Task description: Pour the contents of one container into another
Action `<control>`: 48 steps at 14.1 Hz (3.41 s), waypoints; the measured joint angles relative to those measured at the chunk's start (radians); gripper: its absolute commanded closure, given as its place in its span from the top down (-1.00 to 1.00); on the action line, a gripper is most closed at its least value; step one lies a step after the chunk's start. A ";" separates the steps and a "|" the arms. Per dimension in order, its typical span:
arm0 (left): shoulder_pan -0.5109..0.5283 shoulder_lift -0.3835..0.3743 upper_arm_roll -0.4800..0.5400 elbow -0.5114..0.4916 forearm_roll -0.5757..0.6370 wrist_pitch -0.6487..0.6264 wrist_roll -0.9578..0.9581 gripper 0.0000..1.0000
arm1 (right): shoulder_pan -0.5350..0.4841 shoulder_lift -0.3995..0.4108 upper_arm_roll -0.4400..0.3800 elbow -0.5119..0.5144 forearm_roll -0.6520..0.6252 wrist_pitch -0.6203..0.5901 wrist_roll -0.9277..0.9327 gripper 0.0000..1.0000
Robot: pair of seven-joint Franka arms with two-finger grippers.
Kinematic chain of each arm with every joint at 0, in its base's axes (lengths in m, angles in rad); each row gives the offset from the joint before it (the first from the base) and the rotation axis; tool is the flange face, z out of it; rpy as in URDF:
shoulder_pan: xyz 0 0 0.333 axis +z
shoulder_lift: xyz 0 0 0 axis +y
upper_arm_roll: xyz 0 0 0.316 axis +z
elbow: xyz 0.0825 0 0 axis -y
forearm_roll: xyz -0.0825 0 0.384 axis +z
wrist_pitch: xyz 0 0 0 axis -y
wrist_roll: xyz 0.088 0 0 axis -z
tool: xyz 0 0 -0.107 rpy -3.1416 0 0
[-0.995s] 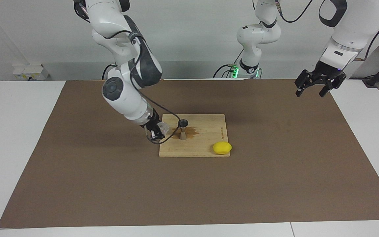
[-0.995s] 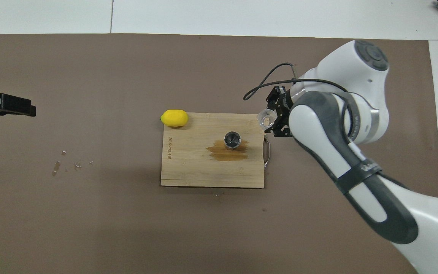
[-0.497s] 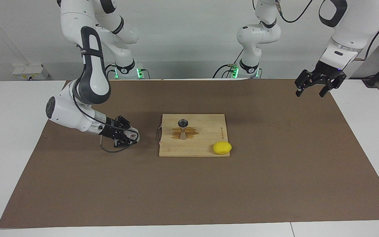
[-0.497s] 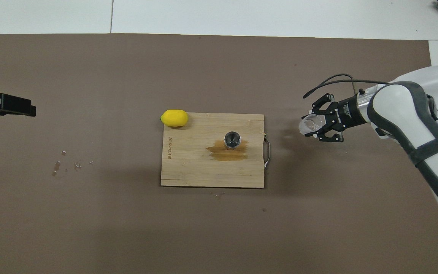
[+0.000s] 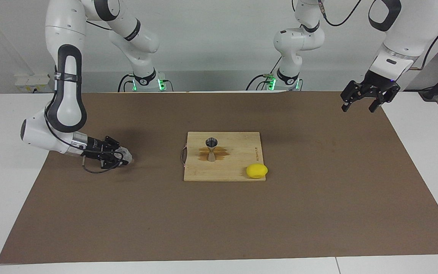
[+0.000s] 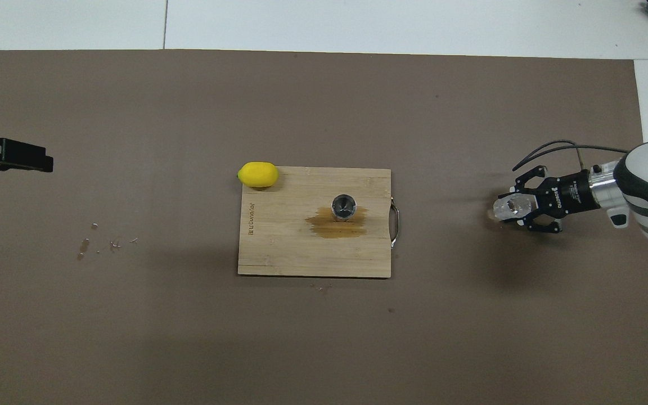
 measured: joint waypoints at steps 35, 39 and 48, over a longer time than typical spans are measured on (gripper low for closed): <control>0.000 0.000 0.000 0.000 0.000 0.000 0.000 1.00 | 0.330 -0.349 0.017 0.315 -0.713 -0.214 -0.451 0.99; 0.000 0.000 0.000 0.000 0.000 0.000 0.000 1.00 | 0.326 -0.378 0.016 0.316 -0.713 -0.296 -0.518 0.99; 0.000 0.000 0.000 0.000 0.000 0.000 0.000 1.00 | 0.331 -0.381 0.018 0.311 -0.710 -0.318 -0.531 0.99</control>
